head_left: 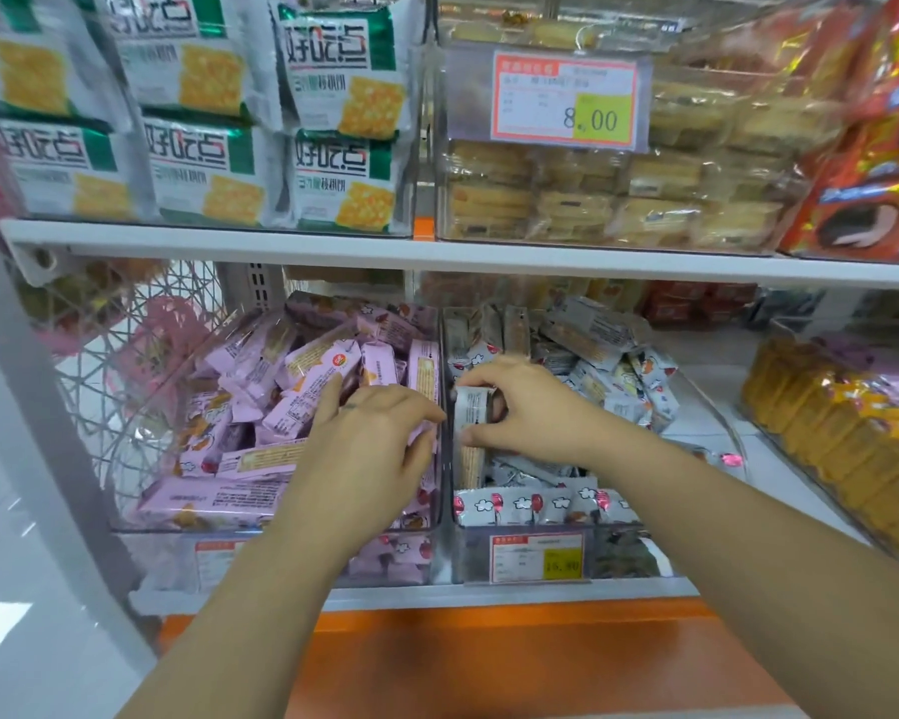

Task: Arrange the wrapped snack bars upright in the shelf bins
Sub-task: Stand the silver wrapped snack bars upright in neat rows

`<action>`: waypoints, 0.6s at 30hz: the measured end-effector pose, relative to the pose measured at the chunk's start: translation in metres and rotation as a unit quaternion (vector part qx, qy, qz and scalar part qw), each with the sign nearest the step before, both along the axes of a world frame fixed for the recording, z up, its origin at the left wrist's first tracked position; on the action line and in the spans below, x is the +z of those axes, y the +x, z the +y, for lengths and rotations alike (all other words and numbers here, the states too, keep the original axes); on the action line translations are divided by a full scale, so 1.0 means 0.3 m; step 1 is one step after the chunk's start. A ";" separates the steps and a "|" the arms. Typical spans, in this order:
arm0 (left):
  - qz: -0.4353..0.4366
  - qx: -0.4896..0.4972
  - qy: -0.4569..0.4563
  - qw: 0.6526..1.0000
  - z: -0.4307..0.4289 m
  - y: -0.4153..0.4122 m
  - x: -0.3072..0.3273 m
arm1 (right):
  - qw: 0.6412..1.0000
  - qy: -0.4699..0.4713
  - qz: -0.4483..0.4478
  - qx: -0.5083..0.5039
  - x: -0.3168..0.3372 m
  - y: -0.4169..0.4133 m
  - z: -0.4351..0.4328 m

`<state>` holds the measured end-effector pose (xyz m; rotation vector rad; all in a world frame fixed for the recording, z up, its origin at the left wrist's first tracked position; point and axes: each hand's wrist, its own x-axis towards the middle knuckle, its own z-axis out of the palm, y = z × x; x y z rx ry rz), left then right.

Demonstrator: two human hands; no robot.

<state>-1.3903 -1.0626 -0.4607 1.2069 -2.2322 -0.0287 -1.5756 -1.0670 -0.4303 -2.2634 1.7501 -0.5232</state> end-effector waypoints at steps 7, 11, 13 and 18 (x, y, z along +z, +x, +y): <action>-0.001 -0.017 -0.018 1.000 0.004 -0.027 0.009 | 0.948 -0.206 -0.213 -0.116 0.059 -0.126 0.215; -0.011 -0.021 -0.025 0.999 0.010 -0.048 0.004 | 0.906 -0.308 -0.180 -0.228 0.056 -0.269 0.321; -0.015 -0.022 -0.022 0.999 0.015 -0.056 0.005 | 0.903 -0.307 -0.151 -0.261 0.038 -0.324 0.335; -0.028 -0.019 -0.018 0.999 0.017 -0.063 0.006 | 0.945 -0.184 -0.031 -0.269 -0.056 -0.383 0.308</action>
